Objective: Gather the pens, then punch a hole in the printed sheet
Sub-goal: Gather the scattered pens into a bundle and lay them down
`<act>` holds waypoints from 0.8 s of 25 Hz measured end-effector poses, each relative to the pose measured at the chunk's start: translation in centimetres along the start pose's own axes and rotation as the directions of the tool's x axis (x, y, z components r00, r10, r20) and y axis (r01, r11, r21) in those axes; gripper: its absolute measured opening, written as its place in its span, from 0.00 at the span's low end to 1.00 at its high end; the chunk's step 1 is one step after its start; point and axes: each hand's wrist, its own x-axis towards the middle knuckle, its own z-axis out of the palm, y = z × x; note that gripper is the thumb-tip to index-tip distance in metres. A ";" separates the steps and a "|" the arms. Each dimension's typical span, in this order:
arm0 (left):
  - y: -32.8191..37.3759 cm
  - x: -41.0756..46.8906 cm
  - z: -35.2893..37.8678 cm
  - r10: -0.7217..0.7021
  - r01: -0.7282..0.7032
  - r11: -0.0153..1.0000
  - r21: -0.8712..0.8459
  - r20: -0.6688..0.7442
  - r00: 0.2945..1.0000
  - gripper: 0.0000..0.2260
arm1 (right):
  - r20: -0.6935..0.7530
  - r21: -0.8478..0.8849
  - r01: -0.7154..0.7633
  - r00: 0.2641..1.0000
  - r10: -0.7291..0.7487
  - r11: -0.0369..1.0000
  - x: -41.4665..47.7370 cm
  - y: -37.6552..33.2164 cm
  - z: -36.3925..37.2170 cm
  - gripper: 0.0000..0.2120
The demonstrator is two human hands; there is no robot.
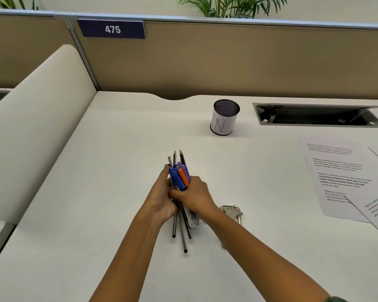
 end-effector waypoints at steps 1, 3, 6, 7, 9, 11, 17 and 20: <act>0.0 -0.4 0.2 0.021 -0.021 1.000 -0.015 0.042 0.999 0.24 | -0.031 0.026 0.021 0.999 -0.020 0.999 -0.2 0.0 0.1 0.06; -0.2 -1.0 0.7 0.132 -0.133 0.991 0.002 0.095 0.987 0.25 | -0.113 0.056 0.085 0.990 -0.079 0.995 -0.2 -0.5 0.2 0.06; -0.3 -1.5 1.3 0.407 -0.424 0.845 0.325 0.122 0.905 0.25 | -0.227 0.096 0.262 0.945 -0.235 0.960 0.0 -1.4 0.4 0.09; -0.3 -1.6 1.4 0.500 -0.498 0.764 0.410 0.113 0.859 0.25 | -0.229 0.236 0.316 0.937 -0.264 0.919 0.1 -1.6 0.5 0.10; -0.4 -1.6 1.4 0.656 -0.607 0.596 0.525 0.118 0.745 0.26 | -0.171 0.580 0.298 0.955 -0.244 0.758 0.0 -1.7 0.7 0.10; -0.9 -1.5 1.0 0.753 -0.660 0.444 0.605 0.148 0.642 0.26 | -0.093 0.740 0.233 0.964 -0.247 0.630 0.1 -0.8 1.1 0.11; -2.7 -0.4 -0.9 0.783 -0.655 0.351 0.669 0.174 0.598 0.30 | -0.148 0.620 0.319 0.945 -0.293 0.716 -0.1 1.6 2.8 0.09; -3.1 0.2 -1.3 0.797 -0.641 0.334 0.692 0.156 0.583 0.32 | -0.144 0.518 0.293 0.956 -0.256 0.803 -0.1 2.4 3.4 0.06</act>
